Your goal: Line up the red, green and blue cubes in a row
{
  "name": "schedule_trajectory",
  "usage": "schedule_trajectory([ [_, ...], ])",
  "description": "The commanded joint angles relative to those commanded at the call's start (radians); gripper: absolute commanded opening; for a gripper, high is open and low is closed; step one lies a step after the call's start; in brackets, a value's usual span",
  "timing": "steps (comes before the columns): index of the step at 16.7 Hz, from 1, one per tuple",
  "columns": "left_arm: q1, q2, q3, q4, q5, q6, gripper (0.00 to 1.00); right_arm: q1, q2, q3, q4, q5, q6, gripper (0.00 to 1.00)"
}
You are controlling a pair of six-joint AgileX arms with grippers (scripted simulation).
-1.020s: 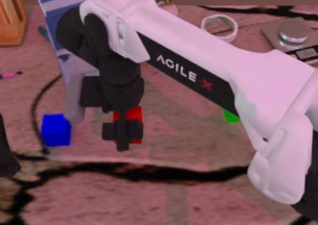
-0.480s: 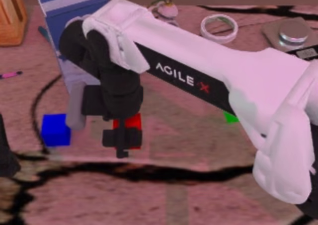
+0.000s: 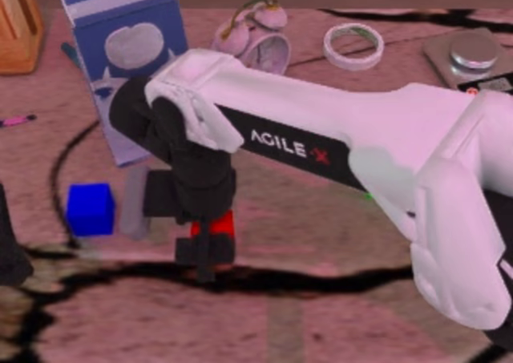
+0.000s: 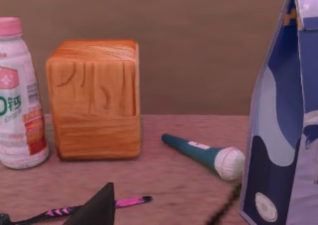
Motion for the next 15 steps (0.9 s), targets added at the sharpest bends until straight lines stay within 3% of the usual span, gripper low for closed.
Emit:
schedule_trajectory([
  [2, 0.000, 0.000, 0.000, 0.000, 0.000, 0.000, 1.00, 0.000, 0.000, 0.000, 0.000, 0.000, 0.000, 0.00],
  [15, 0.000, 0.000, 0.000, 0.000, 0.000, 0.000, 1.00, 0.000, 0.000, 0.000, 0.000, 0.000, 0.000, 0.98],
])
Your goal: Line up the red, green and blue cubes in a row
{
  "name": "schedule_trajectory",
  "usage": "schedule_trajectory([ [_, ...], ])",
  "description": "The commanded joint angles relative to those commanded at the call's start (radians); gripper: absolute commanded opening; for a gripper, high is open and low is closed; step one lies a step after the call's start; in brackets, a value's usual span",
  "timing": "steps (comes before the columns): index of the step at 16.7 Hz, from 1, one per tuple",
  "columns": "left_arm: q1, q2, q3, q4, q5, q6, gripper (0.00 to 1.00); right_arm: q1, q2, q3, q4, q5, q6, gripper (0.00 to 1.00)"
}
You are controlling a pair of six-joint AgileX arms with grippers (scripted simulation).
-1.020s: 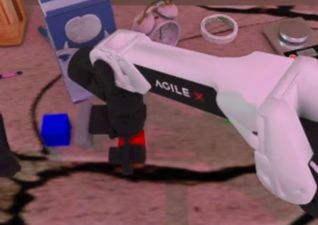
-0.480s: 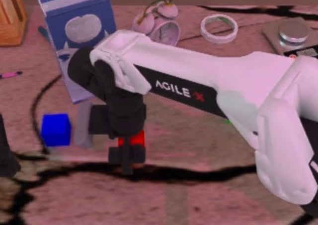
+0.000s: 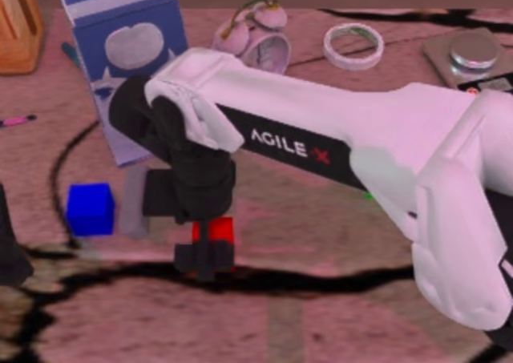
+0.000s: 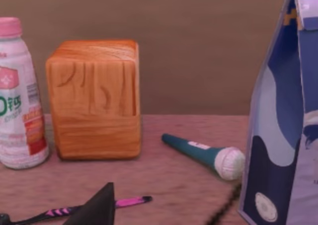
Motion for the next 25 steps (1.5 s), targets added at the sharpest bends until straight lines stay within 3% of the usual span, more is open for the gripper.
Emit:
schedule_trajectory([
  [10, 0.000, 0.000, 0.000, 0.000, 0.000, 0.000, 1.00, -0.002, 0.001, 0.003, -0.003, 0.000, 0.000, 1.00],
  [19, 0.000, 0.000, 0.000, 0.000, 0.000, 0.000, 1.00, 0.006, 0.042, 0.335, -0.293, 0.000, -0.002, 1.00],
  [25, 0.000, 0.000, 0.000, 0.000, 0.000, 0.000, 1.00, 0.000, 0.038, 0.355, -0.312, 0.001, 0.001, 1.00],
])
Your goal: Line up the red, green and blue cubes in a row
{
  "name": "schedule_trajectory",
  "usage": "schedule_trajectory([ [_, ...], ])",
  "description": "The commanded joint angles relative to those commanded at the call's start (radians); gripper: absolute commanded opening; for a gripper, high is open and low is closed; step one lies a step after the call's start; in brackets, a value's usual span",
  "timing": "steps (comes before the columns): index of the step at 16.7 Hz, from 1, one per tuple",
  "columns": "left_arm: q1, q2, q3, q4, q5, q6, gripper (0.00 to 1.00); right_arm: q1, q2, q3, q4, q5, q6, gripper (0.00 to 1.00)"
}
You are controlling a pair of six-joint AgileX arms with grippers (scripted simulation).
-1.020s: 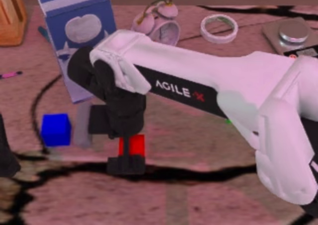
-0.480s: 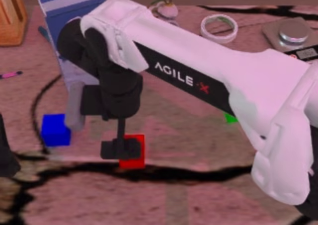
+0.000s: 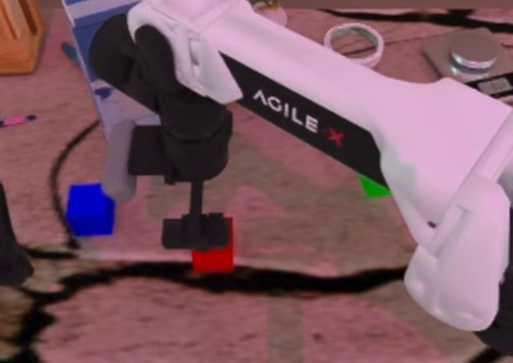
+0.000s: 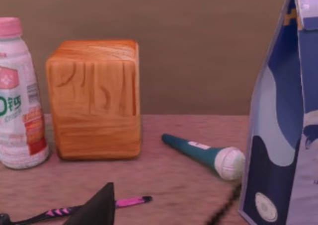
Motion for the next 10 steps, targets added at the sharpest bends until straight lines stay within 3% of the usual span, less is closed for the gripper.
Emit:
schedule_trajectory([
  [4, 0.000, 0.000, 0.000, 0.000, 0.000, 0.000, 1.00, -0.068, -0.043, -0.080, 0.041, 0.002, 0.111, 1.00],
  [10, 0.000, 0.000, 0.000, 0.000, 0.000, 0.000, 1.00, -0.286, -0.175, -0.350, 0.164, -0.001, 0.511, 1.00],
])
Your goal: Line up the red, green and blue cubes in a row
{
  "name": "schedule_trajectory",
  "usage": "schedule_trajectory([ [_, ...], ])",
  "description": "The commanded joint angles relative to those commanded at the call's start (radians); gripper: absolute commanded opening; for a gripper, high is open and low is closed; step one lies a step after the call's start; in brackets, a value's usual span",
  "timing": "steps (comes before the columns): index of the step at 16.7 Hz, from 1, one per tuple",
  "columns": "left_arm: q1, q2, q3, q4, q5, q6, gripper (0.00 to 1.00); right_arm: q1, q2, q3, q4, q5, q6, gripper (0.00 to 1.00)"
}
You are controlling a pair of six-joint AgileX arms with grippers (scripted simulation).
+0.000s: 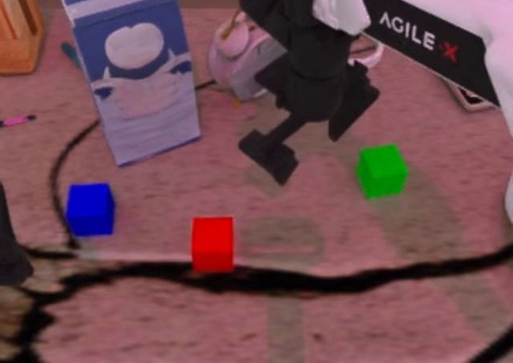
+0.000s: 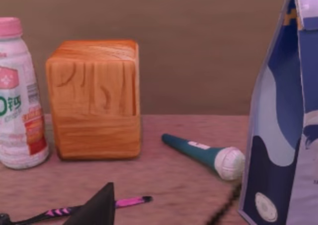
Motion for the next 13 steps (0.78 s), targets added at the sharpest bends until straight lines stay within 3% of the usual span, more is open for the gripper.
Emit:
schedule_trajectory([
  [3, 0.000, 0.000, 0.000, 0.000, 0.000, 0.000, 1.00, -0.109, -0.068, -0.139, 0.063, -0.001, 0.205, 1.00],
  [6, 0.000, 0.000, 0.000, 0.000, 0.000, 0.000, 1.00, -0.187, -0.120, -0.235, 0.112, 0.000, 0.323, 1.00],
  [13, 0.000, 0.000, 0.000, 0.000, 0.000, 0.000, 1.00, -0.204, -0.130, -0.258, 0.126, 0.001, 0.347, 1.00],
])
